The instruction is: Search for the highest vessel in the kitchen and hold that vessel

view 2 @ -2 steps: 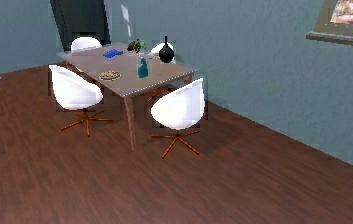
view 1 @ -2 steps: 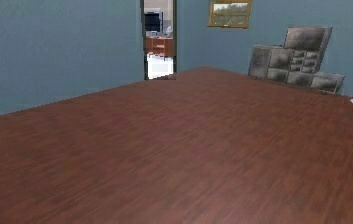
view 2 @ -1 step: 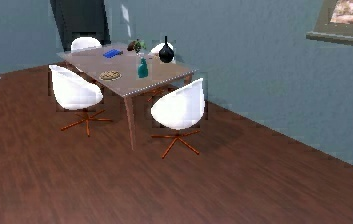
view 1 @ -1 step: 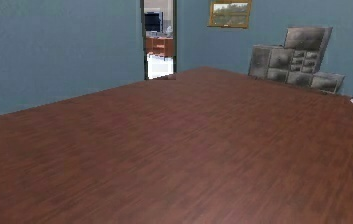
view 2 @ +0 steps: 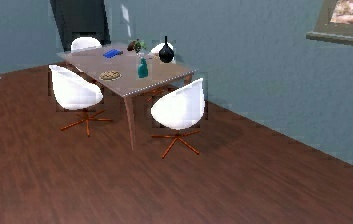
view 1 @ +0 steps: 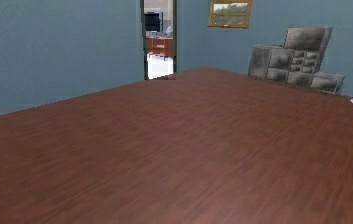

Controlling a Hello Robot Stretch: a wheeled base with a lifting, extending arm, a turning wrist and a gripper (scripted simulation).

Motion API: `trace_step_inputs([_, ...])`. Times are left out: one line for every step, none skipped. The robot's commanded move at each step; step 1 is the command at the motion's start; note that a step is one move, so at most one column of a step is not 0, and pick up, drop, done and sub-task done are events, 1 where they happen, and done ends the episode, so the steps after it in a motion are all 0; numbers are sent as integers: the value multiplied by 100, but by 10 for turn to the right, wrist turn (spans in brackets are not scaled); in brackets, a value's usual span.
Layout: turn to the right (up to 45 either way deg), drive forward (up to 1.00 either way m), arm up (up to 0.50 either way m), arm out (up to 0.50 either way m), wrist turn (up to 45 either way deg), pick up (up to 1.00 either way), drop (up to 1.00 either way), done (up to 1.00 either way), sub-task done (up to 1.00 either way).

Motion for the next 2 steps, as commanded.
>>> trace_step_inputs([-420, 0, 0, 0, 0, 0, 0, 0, 0])
trace_step_inputs([330, 0, 0, 0, 0, 0, 0, 0, 0])
